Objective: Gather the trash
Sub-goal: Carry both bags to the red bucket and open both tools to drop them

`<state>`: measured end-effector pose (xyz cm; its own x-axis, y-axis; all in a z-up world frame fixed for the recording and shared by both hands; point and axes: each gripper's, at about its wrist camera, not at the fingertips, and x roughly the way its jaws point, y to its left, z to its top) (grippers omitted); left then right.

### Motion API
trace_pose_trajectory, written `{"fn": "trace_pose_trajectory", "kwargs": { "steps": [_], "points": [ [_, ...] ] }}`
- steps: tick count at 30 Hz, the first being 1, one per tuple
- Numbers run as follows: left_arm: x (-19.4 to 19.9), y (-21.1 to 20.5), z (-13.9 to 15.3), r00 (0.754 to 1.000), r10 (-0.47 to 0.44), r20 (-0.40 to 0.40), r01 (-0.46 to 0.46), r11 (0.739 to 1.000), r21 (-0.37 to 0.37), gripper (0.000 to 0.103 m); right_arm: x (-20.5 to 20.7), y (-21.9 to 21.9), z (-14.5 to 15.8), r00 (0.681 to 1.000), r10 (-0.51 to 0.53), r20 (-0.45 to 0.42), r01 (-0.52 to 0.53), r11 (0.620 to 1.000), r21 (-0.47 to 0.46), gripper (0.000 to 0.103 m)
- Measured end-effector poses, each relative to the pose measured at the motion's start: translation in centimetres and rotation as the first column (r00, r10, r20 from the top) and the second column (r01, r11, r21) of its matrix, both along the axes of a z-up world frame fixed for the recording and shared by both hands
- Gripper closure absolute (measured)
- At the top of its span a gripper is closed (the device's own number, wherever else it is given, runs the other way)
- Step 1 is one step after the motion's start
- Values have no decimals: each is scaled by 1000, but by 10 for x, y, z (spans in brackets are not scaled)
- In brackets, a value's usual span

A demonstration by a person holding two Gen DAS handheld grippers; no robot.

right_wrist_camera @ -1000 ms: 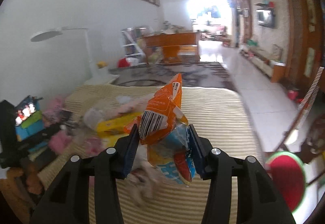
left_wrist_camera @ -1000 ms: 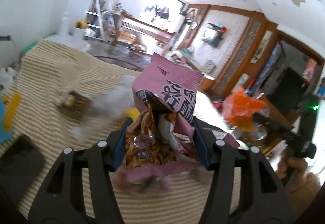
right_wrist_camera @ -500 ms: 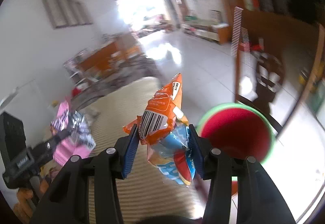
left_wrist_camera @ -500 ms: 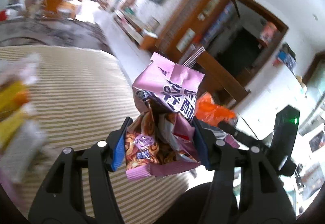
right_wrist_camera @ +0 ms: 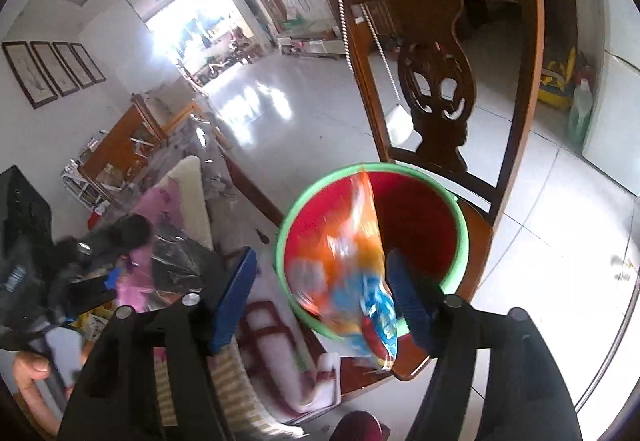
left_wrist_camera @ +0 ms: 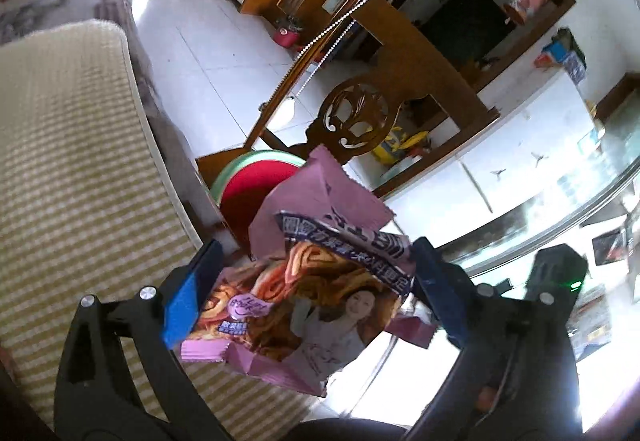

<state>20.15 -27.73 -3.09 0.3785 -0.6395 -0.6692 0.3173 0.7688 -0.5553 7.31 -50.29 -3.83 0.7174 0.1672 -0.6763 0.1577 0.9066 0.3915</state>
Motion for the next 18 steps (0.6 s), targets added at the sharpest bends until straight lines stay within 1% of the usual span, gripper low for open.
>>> {"fn": "trace_pose_trajectory", "kwargs": {
  "steps": [4,8,10,11,12,15,18],
  "points": [
    [-4,11,-3,1000,13,-22,-13,1000,-10,10,0,1,-6,1000,-19,-14,19,1000,7,36],
    [-9,19,-8,998,7,-67,-9,1000,-28,5,-1,-1,-6,999,-48,-5,48,998,32,36],
    [1,8,-7,997,-7,-73,7,1000,-3,5,-3,-1,-6,999,-53,-3,53,998,43,36],
    [5,5,-4,998,-7,-67,8,1000,19,5,-5,-1,-5,999,-53,1,53,998,43,36],
    [6,2,1,998,-7,-60,8,1000,23,5,-4,-2,-6,999,-53,2,53,998,41,36],
    [4,-1,16,1000,-22,-16,22,1000,5,5,-6,-5,-5,998,-58,-2,58,997,40,36],
    [-6,1,28,999,-17,36,17,1000,10,5,-7,-4,-3,998,-62,4,62,997,52,36]
  ]
}}
